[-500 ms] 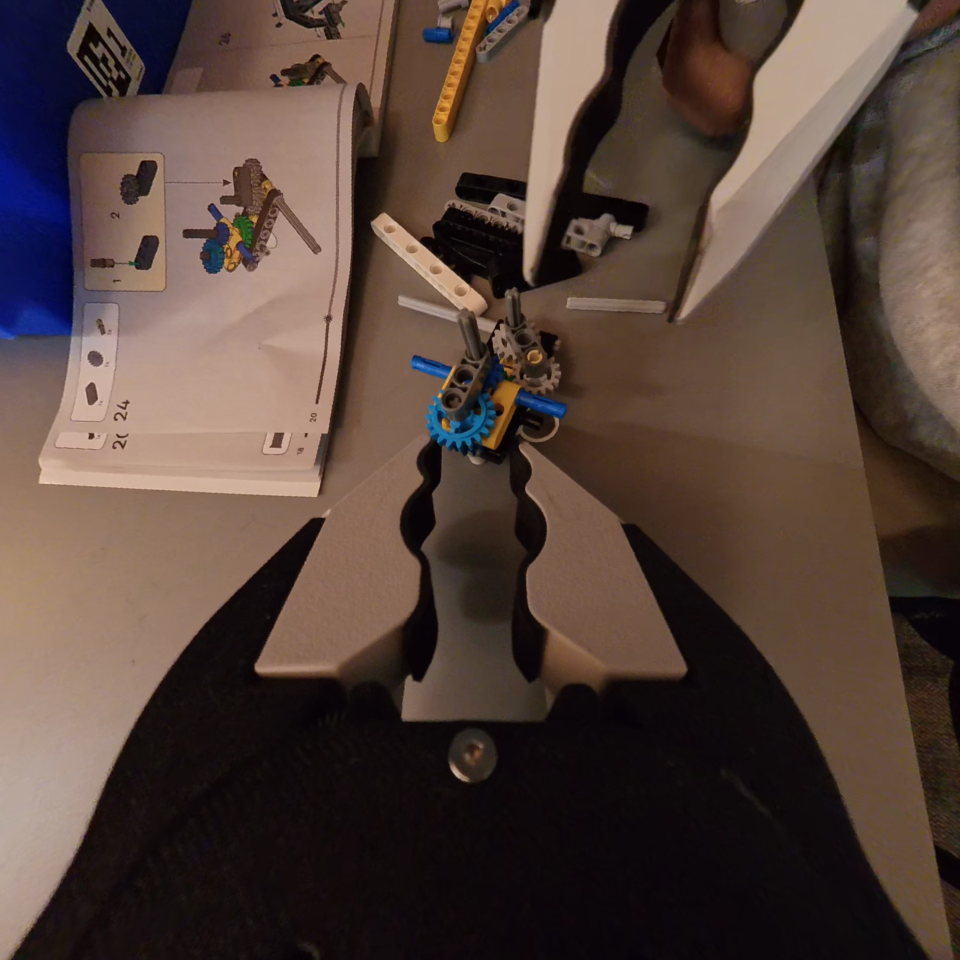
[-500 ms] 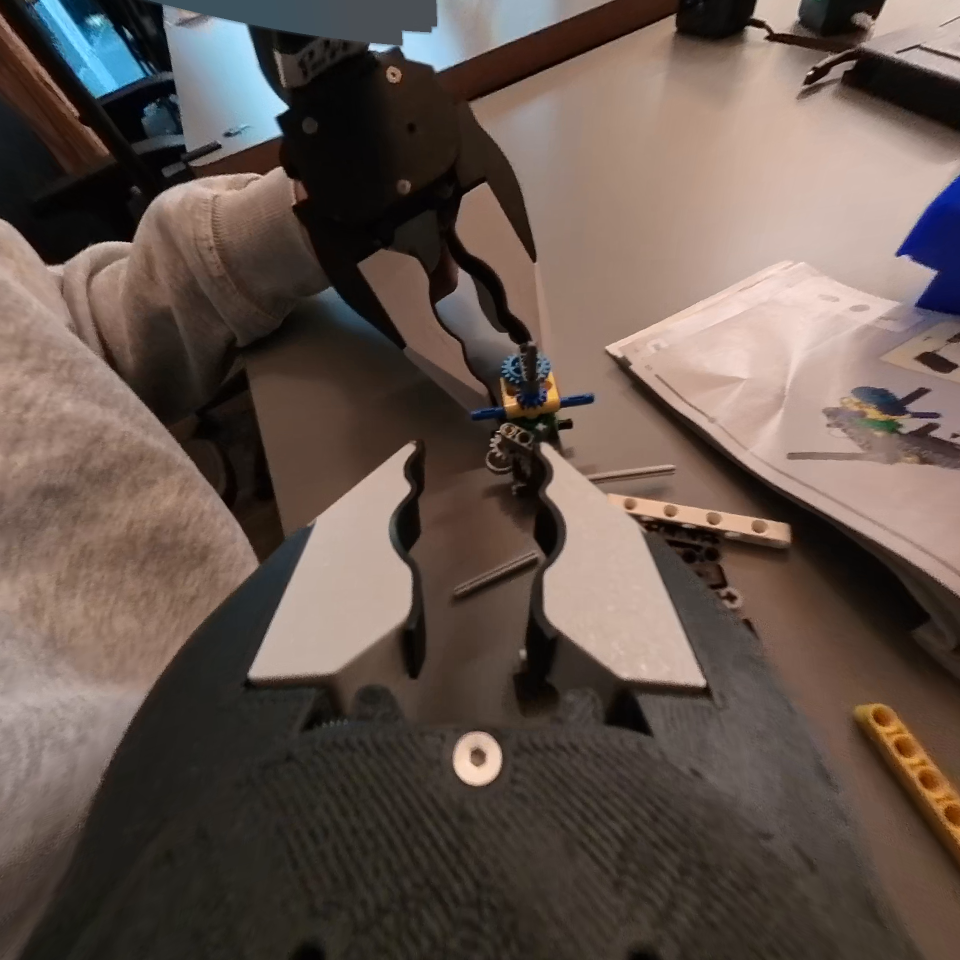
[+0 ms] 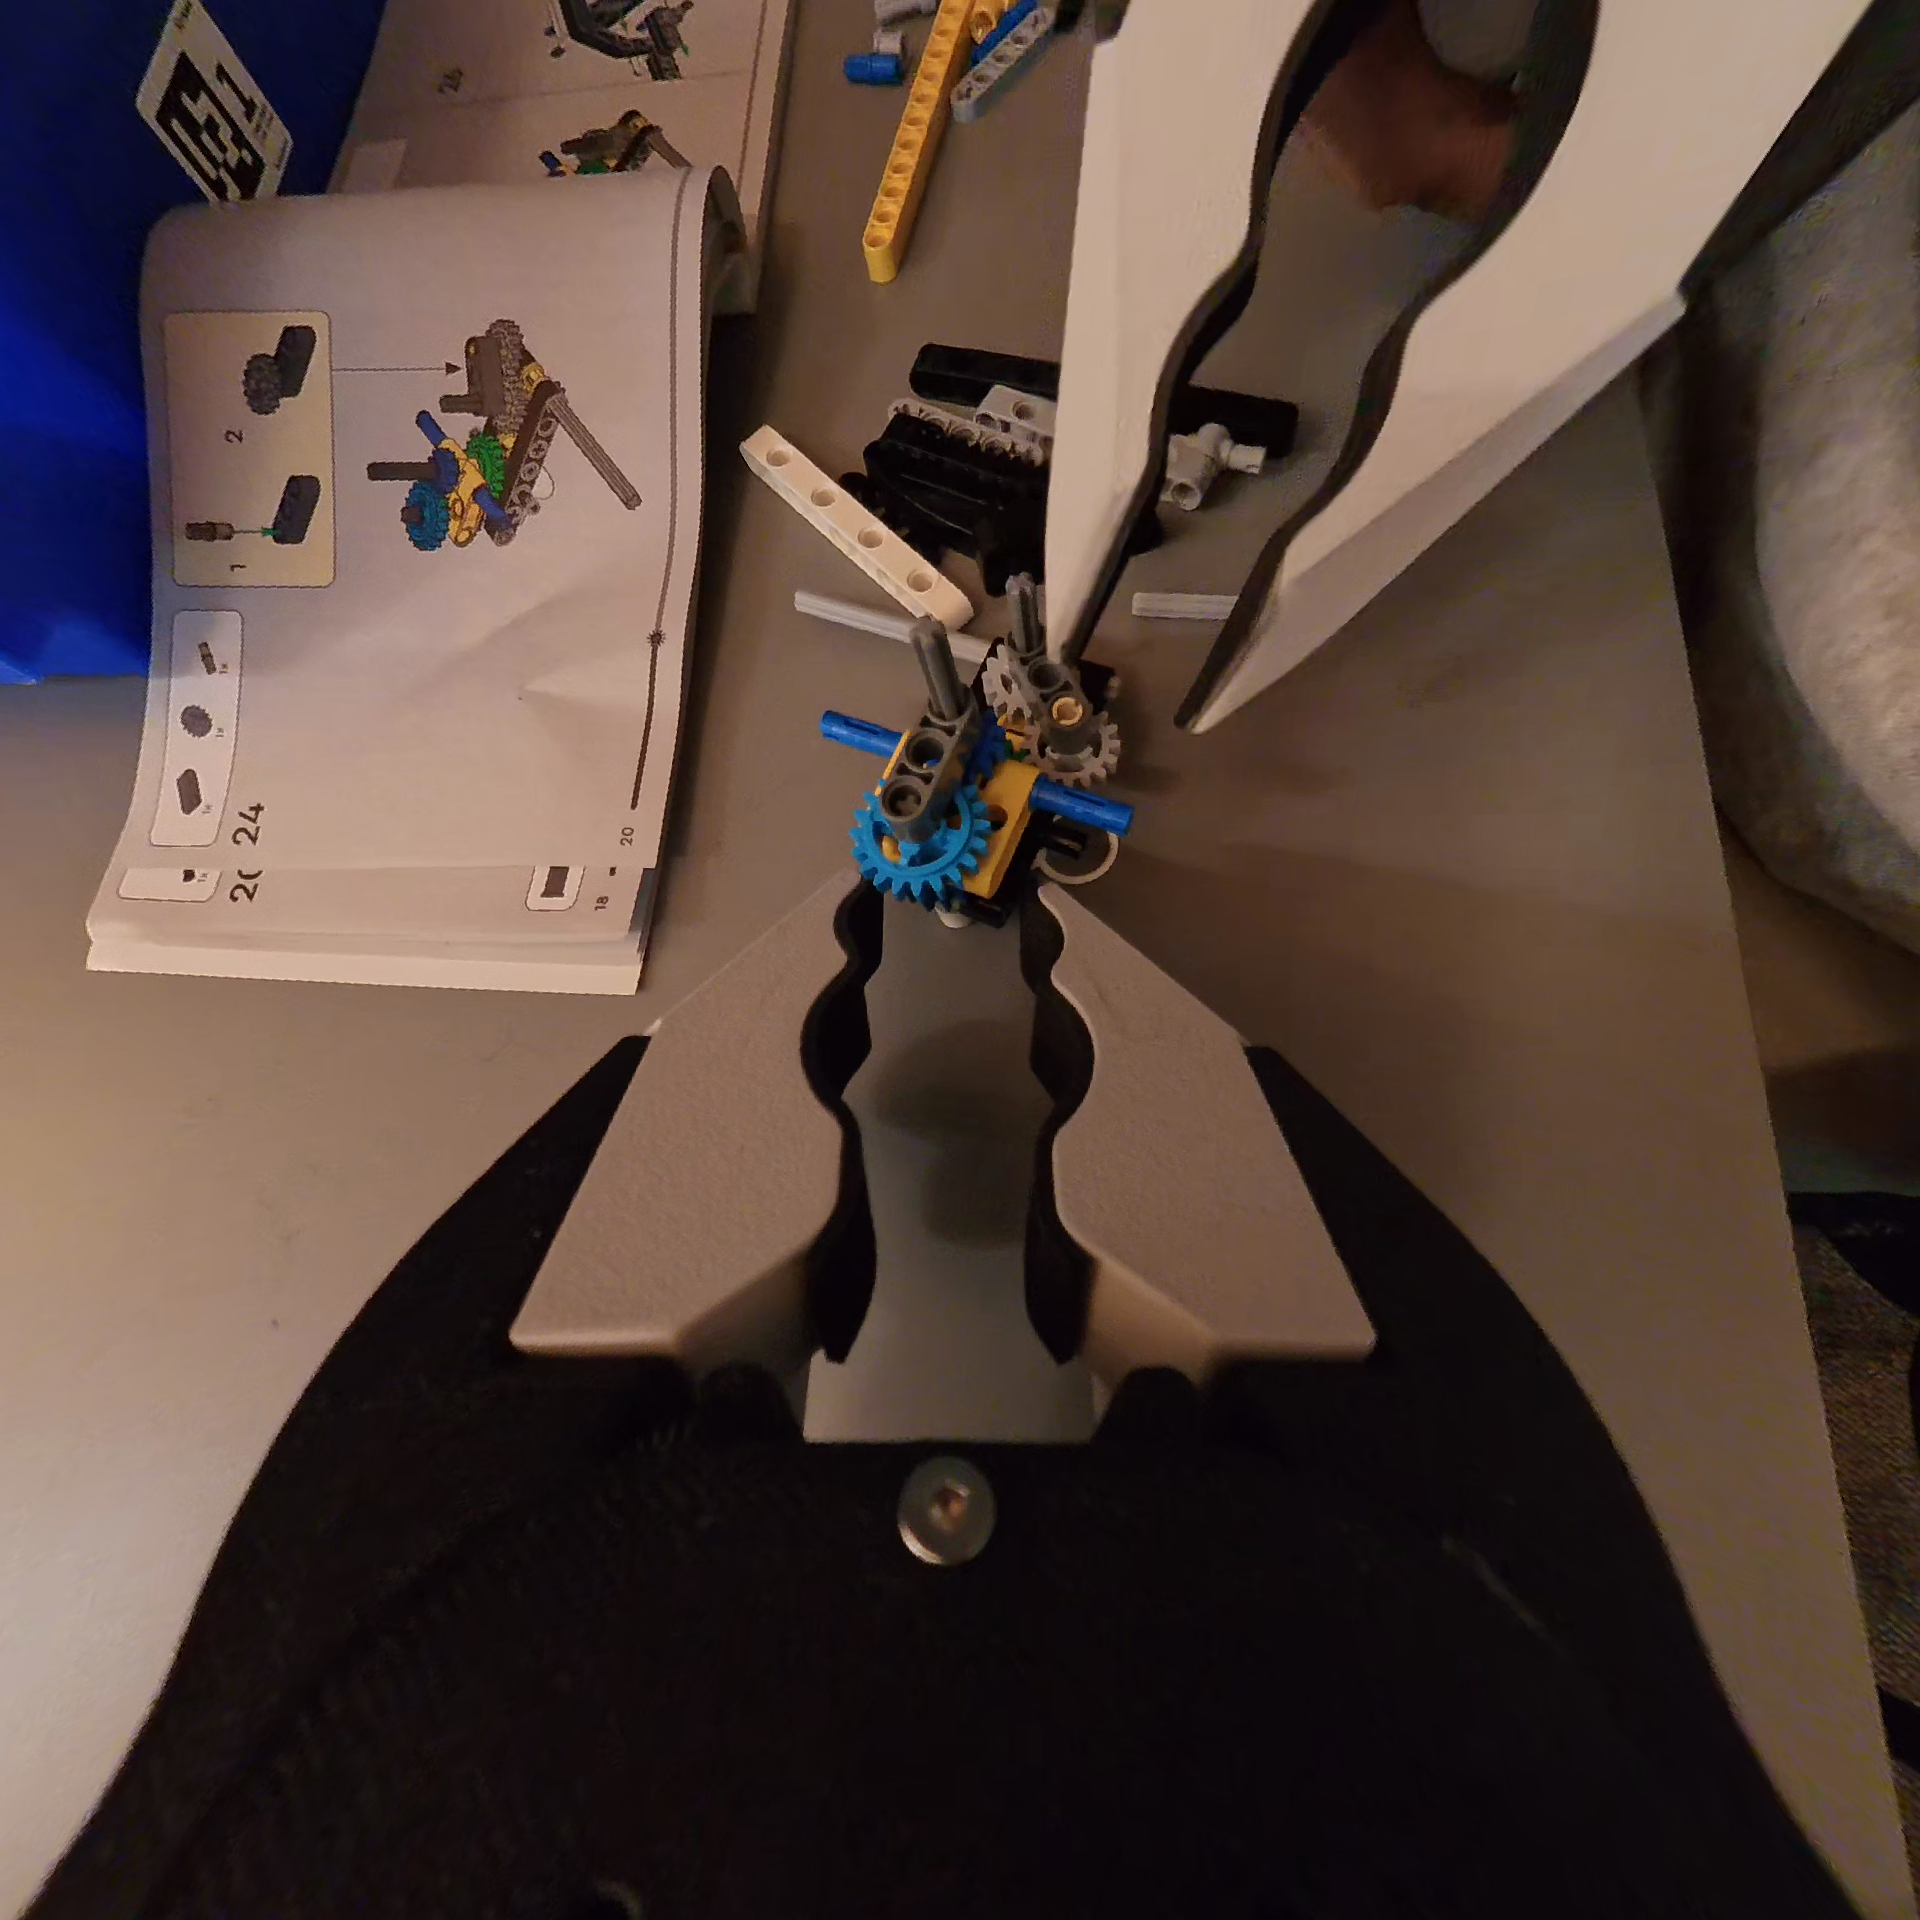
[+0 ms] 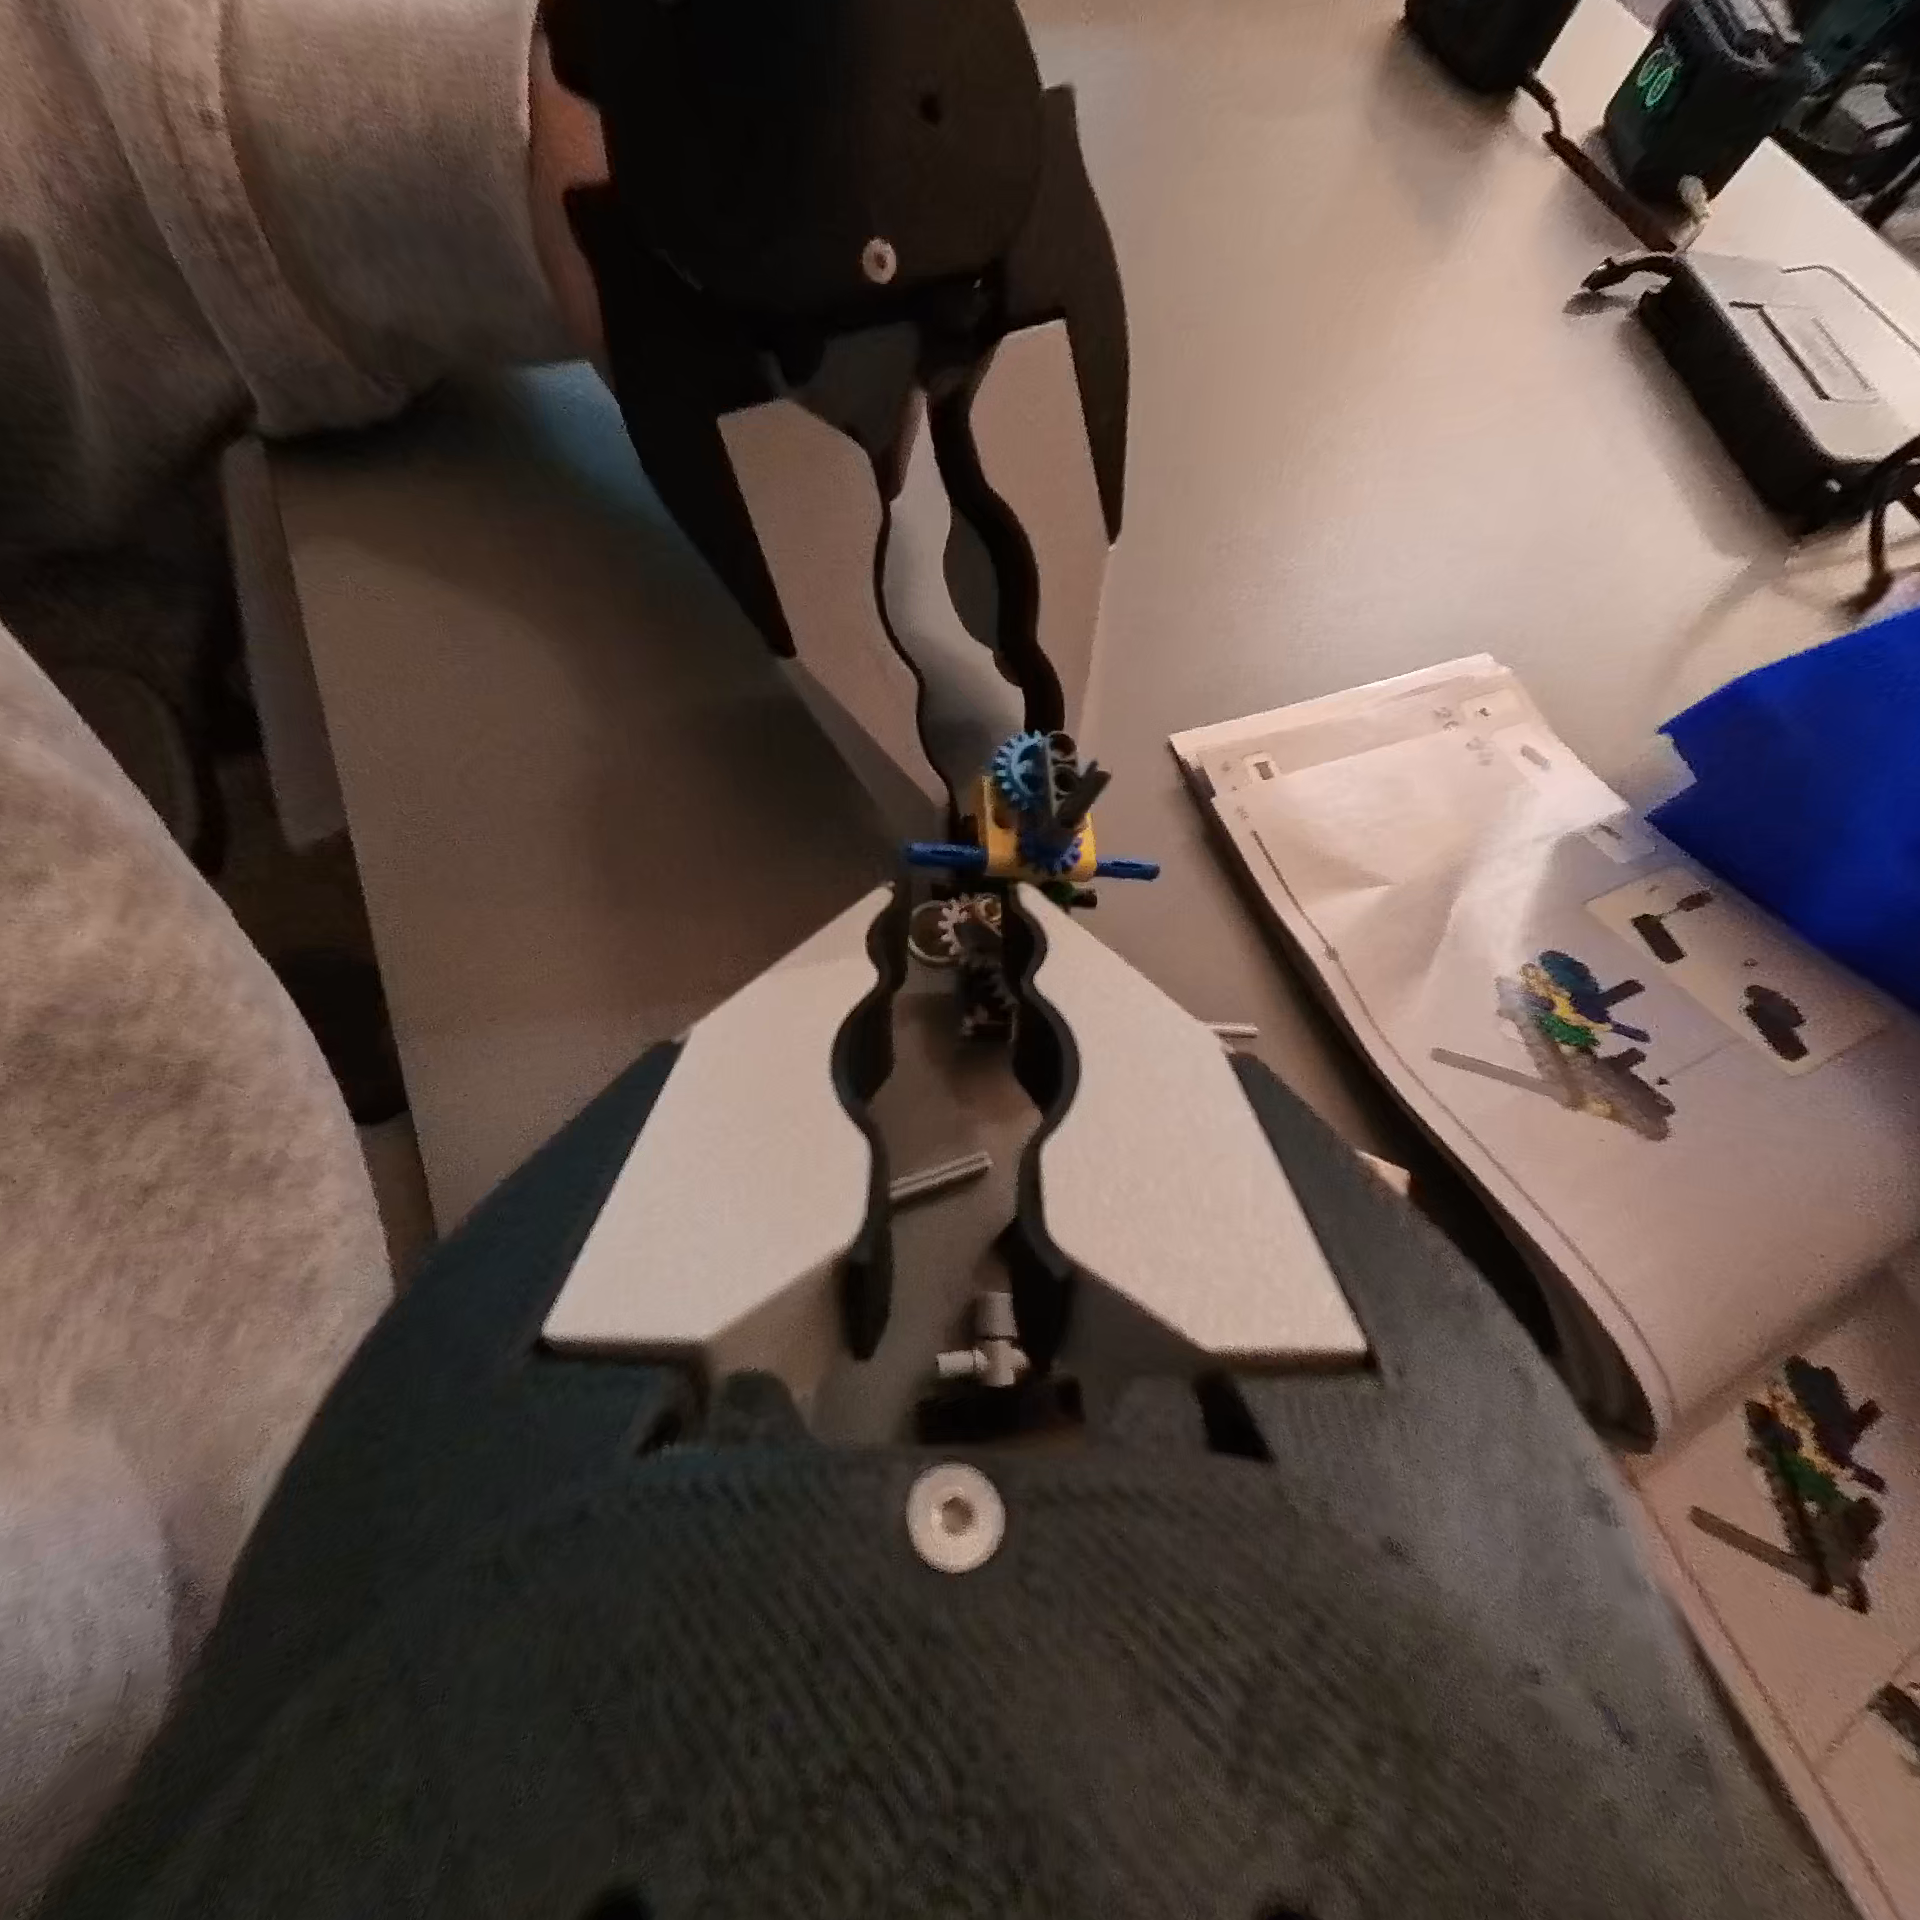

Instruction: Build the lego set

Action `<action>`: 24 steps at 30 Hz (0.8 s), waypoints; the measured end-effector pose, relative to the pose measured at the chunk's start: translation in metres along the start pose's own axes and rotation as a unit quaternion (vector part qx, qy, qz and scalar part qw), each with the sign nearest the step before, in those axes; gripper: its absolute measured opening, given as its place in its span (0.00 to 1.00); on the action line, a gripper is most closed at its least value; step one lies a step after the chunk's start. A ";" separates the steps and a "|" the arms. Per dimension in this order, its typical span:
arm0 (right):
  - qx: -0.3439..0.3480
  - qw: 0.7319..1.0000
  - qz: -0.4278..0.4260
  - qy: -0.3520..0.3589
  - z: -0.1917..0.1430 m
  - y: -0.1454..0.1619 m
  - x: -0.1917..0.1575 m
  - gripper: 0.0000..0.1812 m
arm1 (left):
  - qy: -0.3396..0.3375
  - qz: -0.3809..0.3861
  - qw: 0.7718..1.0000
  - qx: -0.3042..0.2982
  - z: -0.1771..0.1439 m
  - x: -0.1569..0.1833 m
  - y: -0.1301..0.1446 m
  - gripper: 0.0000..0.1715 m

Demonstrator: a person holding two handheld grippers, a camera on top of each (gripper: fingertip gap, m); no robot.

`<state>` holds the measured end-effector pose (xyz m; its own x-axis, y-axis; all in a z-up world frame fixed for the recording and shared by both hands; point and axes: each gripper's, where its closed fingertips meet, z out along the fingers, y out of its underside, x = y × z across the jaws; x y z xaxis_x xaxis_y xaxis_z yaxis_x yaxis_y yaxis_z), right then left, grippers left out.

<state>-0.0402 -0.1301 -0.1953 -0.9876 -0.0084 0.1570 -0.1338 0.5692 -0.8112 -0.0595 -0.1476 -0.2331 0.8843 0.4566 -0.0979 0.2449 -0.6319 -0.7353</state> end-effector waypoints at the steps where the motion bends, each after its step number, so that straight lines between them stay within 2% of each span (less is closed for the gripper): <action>1: -0.004 1.000 -0.008 0.003 0.001 0.001 -0.001 0.09 | 0.000 0.000 1.000 0.000 0.000 0.000 0.000 0.14; 24: -0.024 1.000 -0.017 0.009 0.008 0.005 0.000 0.11 | -0.002 0.002 1.000 -0.001 0.000 0.000 0.000 0.14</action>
<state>-0.0418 -0.1339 -0.2044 -0.9808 -0.0147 0.1946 -0.1633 0.6080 -0.7770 -0.0598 -0.1474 -0.2334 0.8835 0.4566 -0.1044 0.2416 -0.6352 -0.7336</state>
